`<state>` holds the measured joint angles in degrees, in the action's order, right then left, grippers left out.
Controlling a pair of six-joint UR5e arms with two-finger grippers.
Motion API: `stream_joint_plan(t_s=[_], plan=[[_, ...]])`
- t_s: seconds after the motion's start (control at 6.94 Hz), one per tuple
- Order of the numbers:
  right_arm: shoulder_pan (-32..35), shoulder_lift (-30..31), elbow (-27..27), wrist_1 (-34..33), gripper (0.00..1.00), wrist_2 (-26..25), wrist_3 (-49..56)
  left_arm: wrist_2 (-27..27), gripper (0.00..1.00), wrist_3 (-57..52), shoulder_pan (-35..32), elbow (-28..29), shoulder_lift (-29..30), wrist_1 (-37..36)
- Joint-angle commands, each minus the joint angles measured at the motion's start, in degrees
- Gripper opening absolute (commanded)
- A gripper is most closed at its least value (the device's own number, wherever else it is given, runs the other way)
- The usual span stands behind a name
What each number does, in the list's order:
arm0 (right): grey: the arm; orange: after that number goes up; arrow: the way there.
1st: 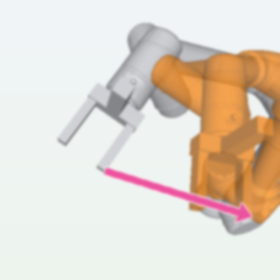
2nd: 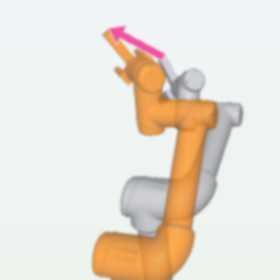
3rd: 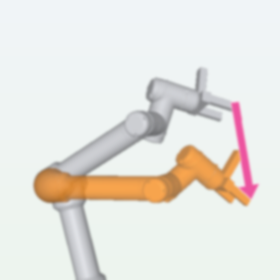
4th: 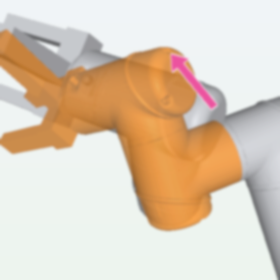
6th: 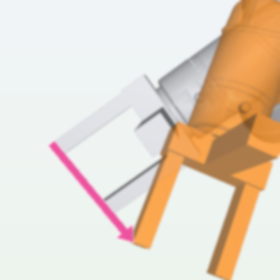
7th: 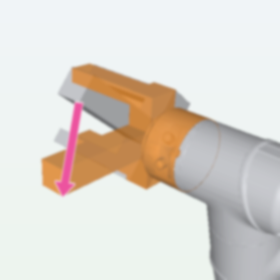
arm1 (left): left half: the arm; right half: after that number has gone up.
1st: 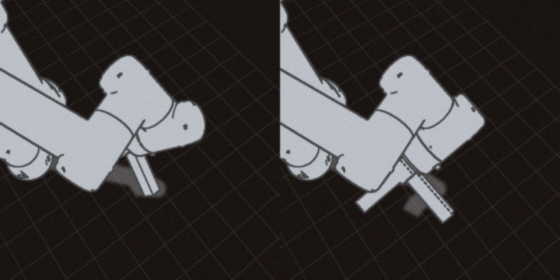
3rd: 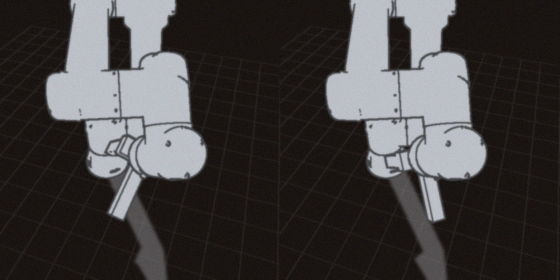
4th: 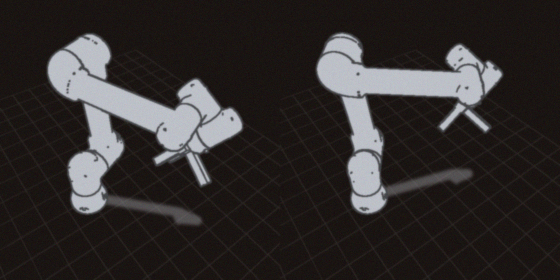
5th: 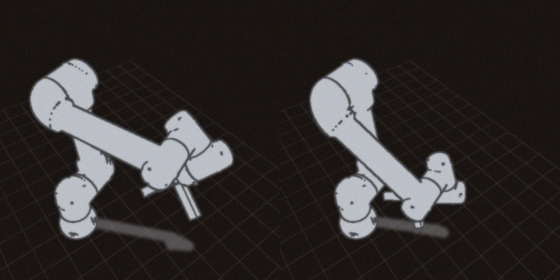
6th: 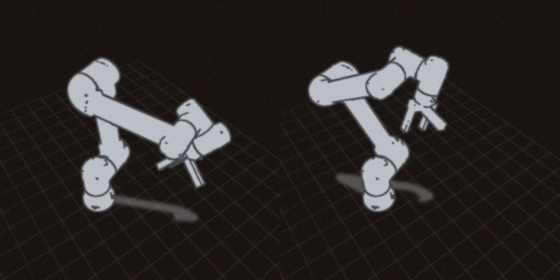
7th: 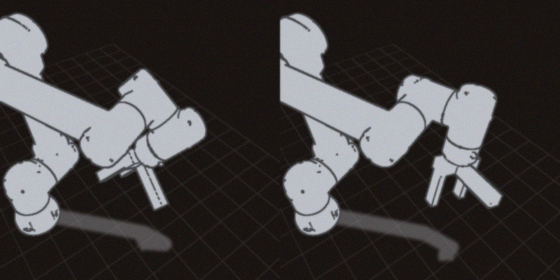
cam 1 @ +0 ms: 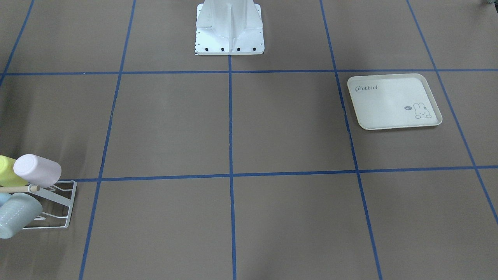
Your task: Transfer IKEA cup to right arm and place on rack
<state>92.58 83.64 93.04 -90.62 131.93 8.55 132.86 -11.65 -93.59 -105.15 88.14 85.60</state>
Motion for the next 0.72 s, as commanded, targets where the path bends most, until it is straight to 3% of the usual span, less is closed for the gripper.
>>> stream_joint_plan(t_s=[0.0, 0.29, 0.43, 0.58], plan=[[-0.1, 4.3, 1.0, 0.5, 1.00, -4.0, 0.1, -0.2, 1.00, -0.2, -0.8, 3.7, -3.3, 2.2], [-0.1, 5.3, 0.7, -0.6, 1.00, 0.0, -0.3, -0.1, 1.00, 0.2, -1.0, 8.5, -3.4, 6.3], [-0.1, 5.0, 1.2, -5.5, 1.00, 4.5, -0.3, -0.1, 1.00, 1.4, -0.9, 9.2, -3.5, 6.3], [-0.1, 4.9, 1.5, -7.2, 1.00, 5.2, -0.3, -0.1, 1.00, 3.5, -0.9, 8.5, -3.2, 6.3]])
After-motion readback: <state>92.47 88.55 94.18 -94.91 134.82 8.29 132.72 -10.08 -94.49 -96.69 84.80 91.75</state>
